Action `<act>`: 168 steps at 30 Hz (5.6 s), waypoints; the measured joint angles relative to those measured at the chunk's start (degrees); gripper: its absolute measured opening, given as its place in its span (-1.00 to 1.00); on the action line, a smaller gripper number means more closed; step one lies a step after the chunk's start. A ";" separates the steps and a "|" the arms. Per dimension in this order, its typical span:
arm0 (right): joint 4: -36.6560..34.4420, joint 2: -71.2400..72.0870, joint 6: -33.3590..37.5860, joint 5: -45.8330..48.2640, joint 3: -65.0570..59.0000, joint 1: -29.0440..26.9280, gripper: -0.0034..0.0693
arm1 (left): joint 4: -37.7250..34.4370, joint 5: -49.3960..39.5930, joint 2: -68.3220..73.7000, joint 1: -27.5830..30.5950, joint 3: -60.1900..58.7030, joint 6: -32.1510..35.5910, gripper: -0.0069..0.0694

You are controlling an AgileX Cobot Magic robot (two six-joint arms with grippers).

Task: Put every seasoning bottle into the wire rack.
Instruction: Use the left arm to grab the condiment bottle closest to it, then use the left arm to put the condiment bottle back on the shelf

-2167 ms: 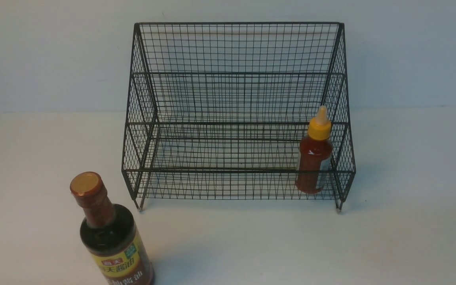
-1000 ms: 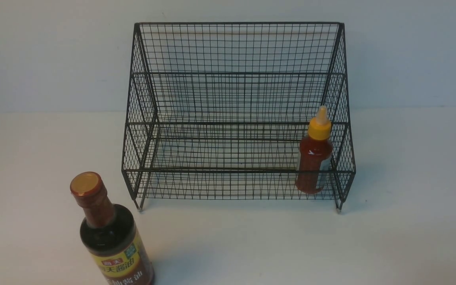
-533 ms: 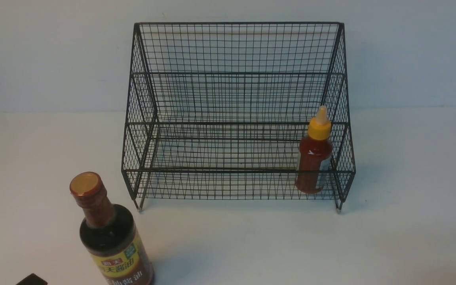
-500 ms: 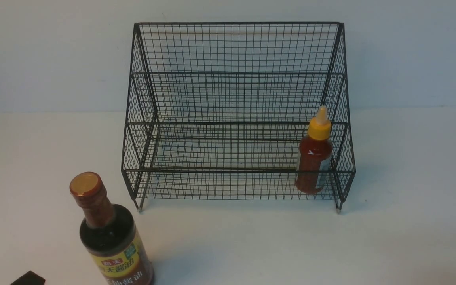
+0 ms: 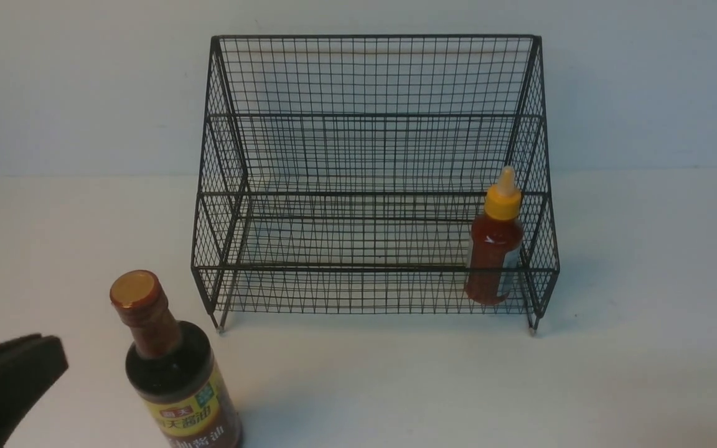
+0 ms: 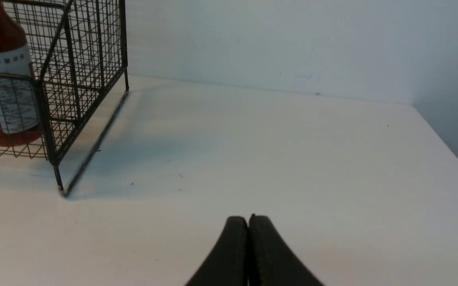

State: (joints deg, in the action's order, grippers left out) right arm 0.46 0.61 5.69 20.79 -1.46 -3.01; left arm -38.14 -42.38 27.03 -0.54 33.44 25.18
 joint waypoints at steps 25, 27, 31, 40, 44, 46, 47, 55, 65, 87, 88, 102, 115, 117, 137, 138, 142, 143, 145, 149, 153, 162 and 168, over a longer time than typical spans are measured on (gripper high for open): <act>0.00 0.01 -0.85 0.04 0.00 0.00 -0.95 | -10.23 2.43 28.91 0.00 5.55 27.15 0.61; 0.00 0.01 -1.27 0.04 0.00 0.00 -0.95 | -10.73 2.99 29.98 0.00 5.55 27.34 0.45; 0.00 0.01 -1.50 0.04 0.00 0.00 -0.95 | -10.91 3.57 30.34 0.00 5.55 27.40 -0.11; 0.00 0.01 -1.50 0.04 0.00 0.00 -0.95 | -6.16 -8.50 28.68 0.00 13.34 24.34 -0.12; 0.00 0.01 -1.50 0.04 0.00 0.00 -0.95 | -6.31 -13.12 28.38 0.00 22.10 20.54 -0.12; 0.00 0.01 -1.50 0.04 0.00 0.00 -0.95 | -6.58 -13.38 28.45 0.00 28.43 18.19 -0.12; 0.00 0.01 -1.50 0.04 0.00 0.00 -0.95 | -6.58 -13.38 28.57 0.00 28.96 17.90 -0.12; 0.00 0.01 -1.50 0.04 0.00 0.00 -0.95 | -7.00 -17.81 38.81 0.00 57.14 10.08 -0.12; 0.00 0.01 -1.50 0.04 0.00 0.00 -0.95 | -4.44 -22.33 58.19 -6.98 76.99 4.15 -0.12; 0.00 0.01 -1.55 0.04 0.00 0.00 -0.95 | 4.64 -9.85 77.27 -25.41 85.02 1.40 -0.12; 0.00 0.01 -1.55 0.04 0.00 0.00 -0.95 | 4.83 -9.80 77.40 -25.41 85.02 1.51 -0.12; 0.00 0.01 -1.55 0.06 0.00 0.00 -0.95 | 4.90 -10.77 81.80 -25.41 85.02 1.16 -0.12; 0.00 0.01 -1.55 0.06 0.00 0.00 -0.95 | 4.61 -9.86 84.55 -25.41 85.02 1.16 -0.12; 0.00 0.01 -1.55 0.06 0.00 0.00 -0.95 | 4.56 -10.05 84.72 -25.41 85.02 1.16 -0.12; 0.00 0.01 -2.55 0.06 0.00 0.00 -0.95 | 6.23 -19.09 87.59 -25.41 85.58 3.88 -0.12; 0.00 0.01 -2.55 0.06 0.00 0.00 -0.95 | 6.70 -19.62 87.73 -25.41 85.58 3.93 -0.12; 0.00 0.01 -2.55 0.06 0.00 0.00 -0.95 | 7.86 -21.10 88.35 -25.41 85.58 3.93 -0.12; 0.00 0.01 -2.55 0.06 0.00 0.00 -0.95 | 8.08 -21.28 88.34 -25.41 85.71 3.88 -0.12; 0.00 0.01 -2.55 0.06 0.00 0.00 -0.95 | 8.27 -21.71 88.34 -25.41 85.78 3.88 -0.12; 0.00 0.01 -2.55 0.06 0.00 0.00 -0.95 | 8.72 -22.32 88.34 -25.41 86.00 3.82 -0.12; 0.00 0.01 -2.55 0.06 0.00 0.00 -0.95 | 8.81 -22.38 88.34 -25.41 86.02 3.82 -0.12; 0.00 0.01 -2.55 0.06 0.00 0.00 -0.95 | 8.61 -22.80 88.34 -25.41 86.02 3.39 -0.07; 0.00 0.01 -2.55 0.06 0.00 0.00 -0.95 | 7.59 -24.29 88.34 -25.41 86.86 0.92 0.43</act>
State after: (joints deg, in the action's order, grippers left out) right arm 0.46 0.62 3.14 20.85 -1.46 -3.01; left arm -30.55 -66.67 115.37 -25.95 120.30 26.10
